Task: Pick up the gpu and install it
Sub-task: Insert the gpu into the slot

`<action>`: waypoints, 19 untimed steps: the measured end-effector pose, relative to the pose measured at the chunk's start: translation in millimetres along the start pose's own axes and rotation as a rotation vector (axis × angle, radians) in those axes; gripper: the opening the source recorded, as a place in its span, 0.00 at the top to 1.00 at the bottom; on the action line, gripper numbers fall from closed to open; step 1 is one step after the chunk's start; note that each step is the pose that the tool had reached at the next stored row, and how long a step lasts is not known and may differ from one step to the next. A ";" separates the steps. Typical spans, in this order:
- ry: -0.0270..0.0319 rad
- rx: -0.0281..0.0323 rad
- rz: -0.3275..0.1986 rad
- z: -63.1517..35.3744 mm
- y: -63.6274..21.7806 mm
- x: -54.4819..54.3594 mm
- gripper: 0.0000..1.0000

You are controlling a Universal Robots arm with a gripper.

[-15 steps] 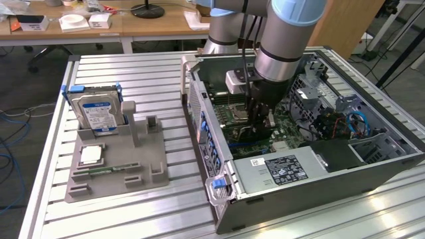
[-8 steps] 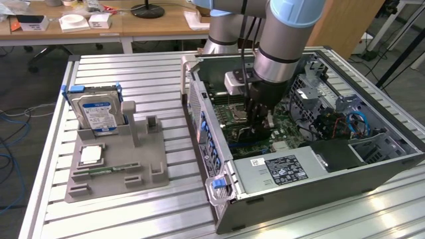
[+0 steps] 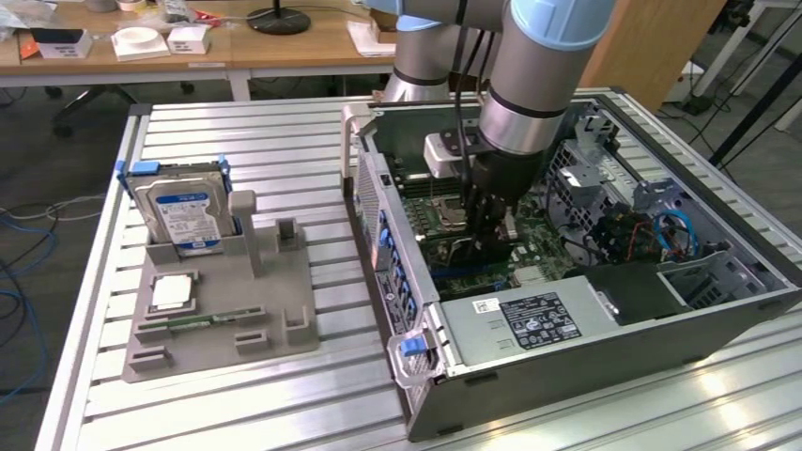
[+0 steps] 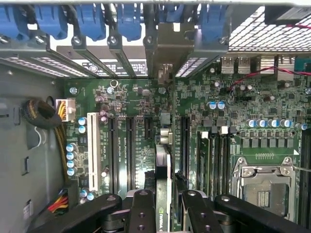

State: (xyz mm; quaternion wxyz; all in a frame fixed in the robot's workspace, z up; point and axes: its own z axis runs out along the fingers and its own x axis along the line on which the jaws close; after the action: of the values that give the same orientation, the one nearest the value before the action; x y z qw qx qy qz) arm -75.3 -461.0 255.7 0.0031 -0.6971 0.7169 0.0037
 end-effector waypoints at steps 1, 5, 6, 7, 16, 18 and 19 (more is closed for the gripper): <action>-0.0001 -0.0001 0.000 -0.1 0.0 0.1 0.74; 0.0002 -0.0002 0.000 0.0 0.2 -0.1 0.74; 0.0002 -0.0002 0.000 0.0 0.5 -0.2 0.74; 0.0004 -0.0003 0.000 0.1 0.7 -0.2 0.74; 0.0002 -0.0002 0.000 1.5 1.5 -0.8 0.74; 0.0002 -0.0001 0.000 1.6 1.5 -0.8 0.74; 0.0002 -0.0002 0.000 1.7 1.5 -0.9 0.74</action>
State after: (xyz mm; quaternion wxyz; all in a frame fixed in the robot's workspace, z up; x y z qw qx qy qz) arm -76.8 -460.1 254.0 0.0030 -0.6971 0.7170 0.0037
